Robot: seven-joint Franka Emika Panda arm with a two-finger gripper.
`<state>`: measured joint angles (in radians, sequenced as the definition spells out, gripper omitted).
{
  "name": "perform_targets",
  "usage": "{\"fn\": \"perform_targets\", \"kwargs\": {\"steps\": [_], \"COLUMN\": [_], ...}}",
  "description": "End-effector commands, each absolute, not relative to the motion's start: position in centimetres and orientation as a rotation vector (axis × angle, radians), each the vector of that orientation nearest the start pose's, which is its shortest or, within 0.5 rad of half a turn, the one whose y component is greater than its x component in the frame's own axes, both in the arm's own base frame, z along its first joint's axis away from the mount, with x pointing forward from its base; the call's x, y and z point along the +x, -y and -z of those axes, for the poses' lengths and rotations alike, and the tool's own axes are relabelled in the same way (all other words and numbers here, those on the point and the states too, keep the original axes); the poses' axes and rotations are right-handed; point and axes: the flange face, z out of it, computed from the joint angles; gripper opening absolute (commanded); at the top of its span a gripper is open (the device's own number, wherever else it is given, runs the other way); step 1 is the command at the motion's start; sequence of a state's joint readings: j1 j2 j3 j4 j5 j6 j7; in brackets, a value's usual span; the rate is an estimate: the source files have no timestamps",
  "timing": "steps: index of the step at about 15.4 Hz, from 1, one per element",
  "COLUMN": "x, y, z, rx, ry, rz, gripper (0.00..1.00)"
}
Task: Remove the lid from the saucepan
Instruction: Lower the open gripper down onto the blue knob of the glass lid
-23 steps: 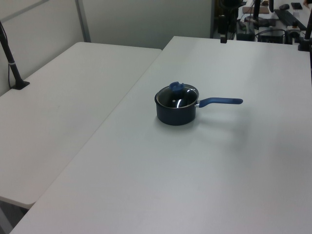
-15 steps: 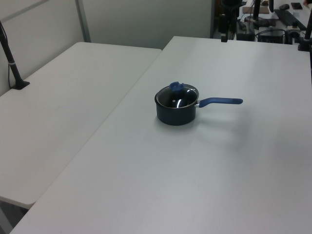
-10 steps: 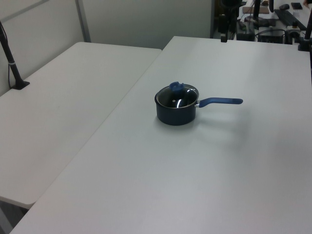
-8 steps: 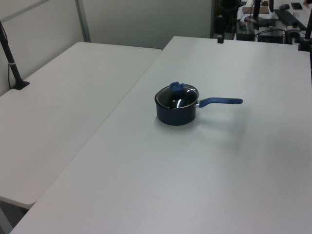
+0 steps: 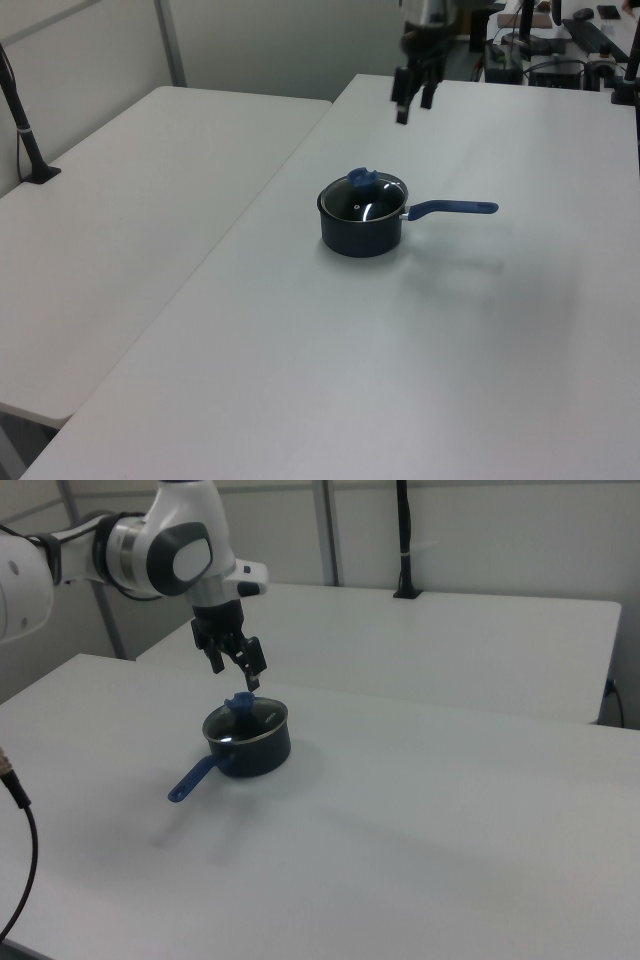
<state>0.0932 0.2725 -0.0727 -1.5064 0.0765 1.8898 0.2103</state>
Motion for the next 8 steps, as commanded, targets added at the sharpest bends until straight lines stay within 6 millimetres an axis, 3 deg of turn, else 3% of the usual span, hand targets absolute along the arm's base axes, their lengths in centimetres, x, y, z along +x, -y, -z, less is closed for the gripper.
{"fn": "perform_targets", "kwargs": {"steps": [1, 3, 8], "x": [67.9, 68.9, 70.3], "y": [-6.3, -8.3, -10.0], "z": [-49.3, -47.4, -44.4], "rx": [-3.030, -3.031, -3.103], "ry": [-0.363, -0.382, -0.461], "rz": [0.224, 0.262, 0.293], "gripper": [1.00, 1.00, 0.99]}}
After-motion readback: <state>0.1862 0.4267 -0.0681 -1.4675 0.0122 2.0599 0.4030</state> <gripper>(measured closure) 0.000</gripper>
